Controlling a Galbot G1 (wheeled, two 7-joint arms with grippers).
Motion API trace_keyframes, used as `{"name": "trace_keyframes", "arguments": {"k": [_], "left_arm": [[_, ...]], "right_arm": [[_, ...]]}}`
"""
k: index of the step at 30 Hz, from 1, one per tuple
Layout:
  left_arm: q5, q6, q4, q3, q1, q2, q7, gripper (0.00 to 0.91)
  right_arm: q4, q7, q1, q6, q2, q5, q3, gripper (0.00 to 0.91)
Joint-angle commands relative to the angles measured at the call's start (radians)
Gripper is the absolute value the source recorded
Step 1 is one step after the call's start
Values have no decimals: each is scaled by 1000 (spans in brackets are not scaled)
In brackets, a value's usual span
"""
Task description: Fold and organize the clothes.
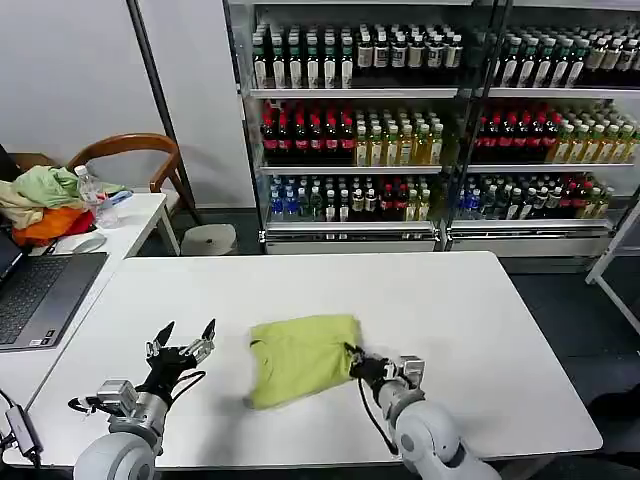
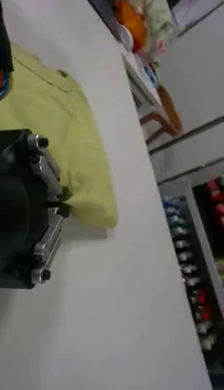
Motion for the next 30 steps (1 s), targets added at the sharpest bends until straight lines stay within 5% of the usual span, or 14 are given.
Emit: {"name": "trace_keyframes", "arguments": {"k": [1,13,30], "left_arm": [[7,0,9,7,-1,5,-4,907],[27,-9,20,12,11,2,-3,907],[45,-9,9,14,13,-17,-4,907]], "right_arm": [[-65,94,66,125,29,-33,16,0],[-27,160,-1,128,0,-40,23,0],[13,129,-26,108,-36,-54,29,0]]}}
